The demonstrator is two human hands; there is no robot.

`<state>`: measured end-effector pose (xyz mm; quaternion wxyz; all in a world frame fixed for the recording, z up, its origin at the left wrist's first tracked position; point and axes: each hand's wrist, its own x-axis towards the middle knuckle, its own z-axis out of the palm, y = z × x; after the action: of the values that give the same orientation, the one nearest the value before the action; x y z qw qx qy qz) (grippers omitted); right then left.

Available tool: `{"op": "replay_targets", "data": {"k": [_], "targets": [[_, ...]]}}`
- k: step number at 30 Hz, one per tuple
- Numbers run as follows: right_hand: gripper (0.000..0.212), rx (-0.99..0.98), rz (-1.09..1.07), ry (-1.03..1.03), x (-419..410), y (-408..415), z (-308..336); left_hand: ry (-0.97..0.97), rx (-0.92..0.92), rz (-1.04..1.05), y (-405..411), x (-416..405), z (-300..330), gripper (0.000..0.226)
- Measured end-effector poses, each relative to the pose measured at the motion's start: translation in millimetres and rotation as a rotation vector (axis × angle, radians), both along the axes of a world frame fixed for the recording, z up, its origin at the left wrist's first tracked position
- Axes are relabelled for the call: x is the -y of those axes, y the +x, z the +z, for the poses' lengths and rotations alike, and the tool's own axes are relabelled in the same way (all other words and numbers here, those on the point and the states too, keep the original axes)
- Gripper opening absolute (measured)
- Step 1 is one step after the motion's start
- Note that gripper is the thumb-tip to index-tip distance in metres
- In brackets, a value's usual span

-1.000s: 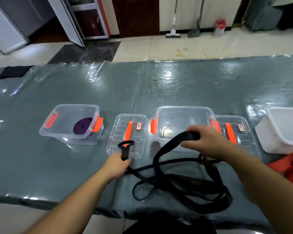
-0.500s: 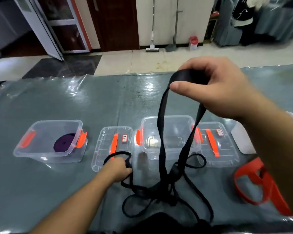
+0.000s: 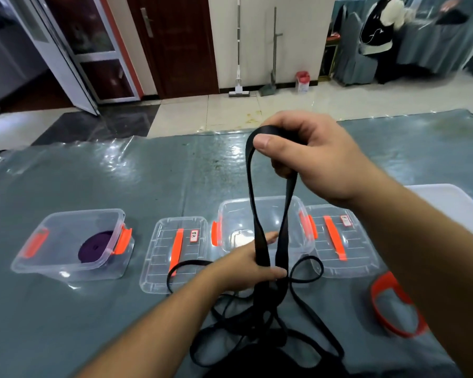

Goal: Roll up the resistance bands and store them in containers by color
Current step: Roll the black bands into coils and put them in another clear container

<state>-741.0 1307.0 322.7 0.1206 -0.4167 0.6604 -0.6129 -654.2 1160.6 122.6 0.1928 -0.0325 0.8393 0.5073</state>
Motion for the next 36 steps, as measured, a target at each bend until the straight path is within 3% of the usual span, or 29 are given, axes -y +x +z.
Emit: {"op": "replay_targets", "data": {"k": [2,4,8,11,15,17,19,21,23,25,27,28,30,34,36], "targets": [[0.019,0.048,0.001,-0.045,-3,-3,-6,0.028,-0.01,0.083,-5,-12,0,0.04],[0.02,0.11,-0.034,-0.098,-10,-11,-16,0.0,-0.006,0.183,-9,-17,0,0.022],[0.03,0.206,-0.216,-0.025,-35,-33,-50,0.051,-0.043,0.274,-7,-9,15,0.021],[0.047,0.21,-0.247,0.268,-59,-42,-91,0.132,-0.083,0.31,-4,-5,38,0.026],[0.084,0.305,-0.195,0.632,-73,-24,-141,0.362,-0.178,0.446,-8,-10,76,0.022],[0.06,0.332,-0.203,0.747,-76,-14,-160,0.508,-0.185,0.532,-13,-11,95,0.027],[0.037,0.432,-0.07,0.667,-71,-5,-170,0.651,-0.136,0.64,-20,-14,113,0.03],[0.052,0.586,0.227,0.423,-63,13,-162,0.782,-0.08,0.738,-27,-21,129,0.016],[0.046,0.557,0.256,0.312,-48,26,-151,0.867,-0.04,0.789,-33,-29,145,0.008],[0.039,0.393,0.025,0.298,-31,30,-140,0.899,-0.035,0.787,-36,-32,155,0.014],[0.025,0.301,-0.083,0.319,-22,27,-129,0.771,-0.073,0.755,-36,-27,157,0.023],[0.017,0.312,-0.089,0.308,-21,26,-125,0.68,-0.07,0.729,-35,-20,153,0.03],[0.022,0.302,-0.059,0.277,-24,26,-116,0.562,0.002,0.629,-27,-3,140,0.051],[0.027,0.374,-0.171,0.121,-18,24,-99,0.612,0.241,0.398,-1,14,89,0.096],[0.033,0.486,-0.236,0.073,-14,20,-85,0.609,0.276,0.361,16,9,60,0.093]]}}
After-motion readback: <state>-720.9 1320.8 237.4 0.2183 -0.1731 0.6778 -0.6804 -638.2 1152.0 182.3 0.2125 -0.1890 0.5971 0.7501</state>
